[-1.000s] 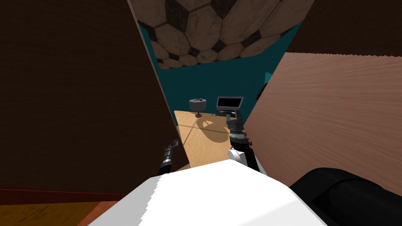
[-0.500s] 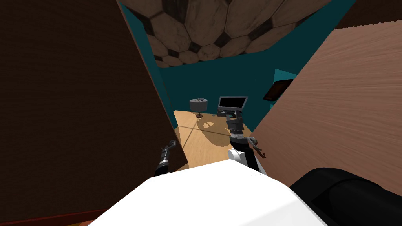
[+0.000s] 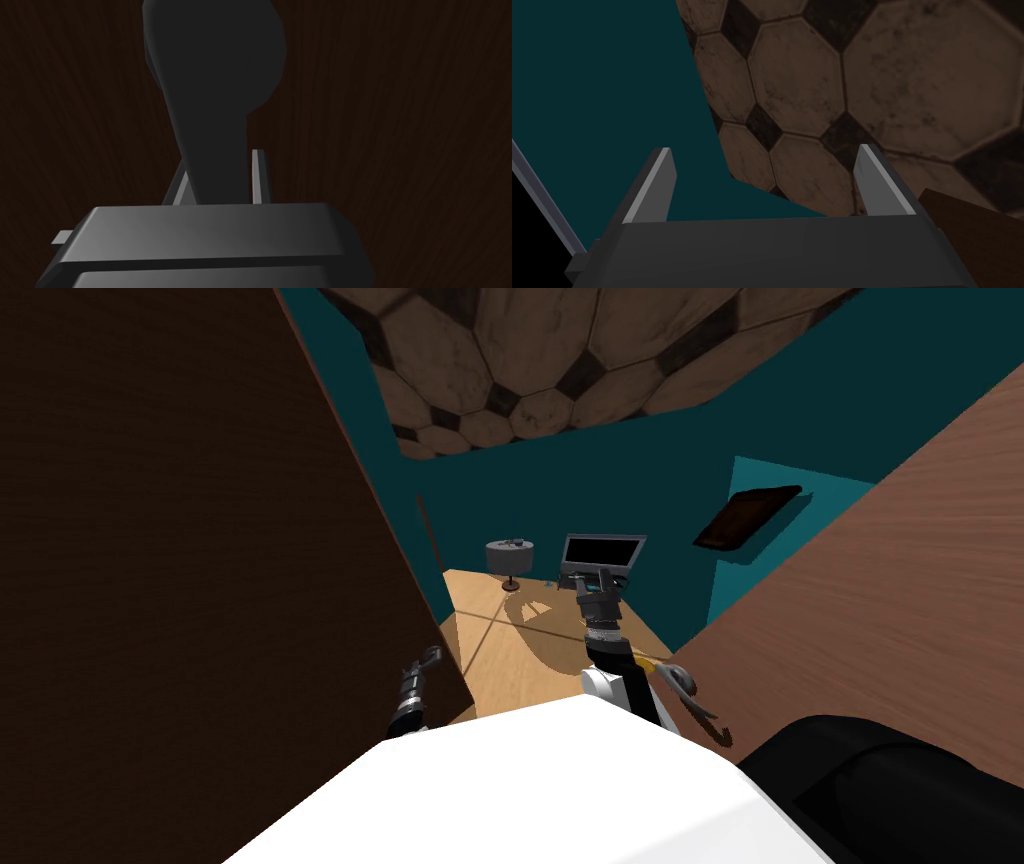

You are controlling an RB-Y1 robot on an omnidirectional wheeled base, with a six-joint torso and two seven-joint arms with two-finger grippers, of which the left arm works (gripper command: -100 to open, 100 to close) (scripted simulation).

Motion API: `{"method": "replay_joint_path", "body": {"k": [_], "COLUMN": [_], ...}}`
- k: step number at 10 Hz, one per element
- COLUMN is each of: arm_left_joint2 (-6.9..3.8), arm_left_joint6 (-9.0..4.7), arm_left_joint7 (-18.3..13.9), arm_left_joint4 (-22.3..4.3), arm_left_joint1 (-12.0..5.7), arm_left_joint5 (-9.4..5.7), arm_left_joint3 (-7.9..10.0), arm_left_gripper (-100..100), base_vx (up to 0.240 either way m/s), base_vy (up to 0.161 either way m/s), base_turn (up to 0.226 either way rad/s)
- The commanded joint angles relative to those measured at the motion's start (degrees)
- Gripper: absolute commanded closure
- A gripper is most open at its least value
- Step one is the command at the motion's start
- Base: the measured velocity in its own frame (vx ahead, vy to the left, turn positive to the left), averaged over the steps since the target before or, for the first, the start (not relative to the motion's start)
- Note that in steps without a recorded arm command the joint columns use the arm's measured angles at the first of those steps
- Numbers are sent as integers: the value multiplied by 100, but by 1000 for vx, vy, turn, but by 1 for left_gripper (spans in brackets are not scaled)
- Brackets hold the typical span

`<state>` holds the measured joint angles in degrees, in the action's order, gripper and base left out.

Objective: Push the door open

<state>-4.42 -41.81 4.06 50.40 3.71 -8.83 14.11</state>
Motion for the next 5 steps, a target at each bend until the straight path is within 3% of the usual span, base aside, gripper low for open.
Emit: {"method": "replay_joint_path", "body": {"k": [1, 5], "arm_left_joint2": [-31, 70], "arm_left_joint6": [-43, -52], "arm_left_joint7": [42, 131], "arm_left_joint4": [49, 21], "arm_left_joint1": [23, 10], "arm_left_joint5": [-68, -217], "arm_left_joint3": [159, 459], "arm_left_gripper": [100, 100], "base_vx": [204, 218], "base_vy": [-45, -44], "base_turn": [68, 81]}}
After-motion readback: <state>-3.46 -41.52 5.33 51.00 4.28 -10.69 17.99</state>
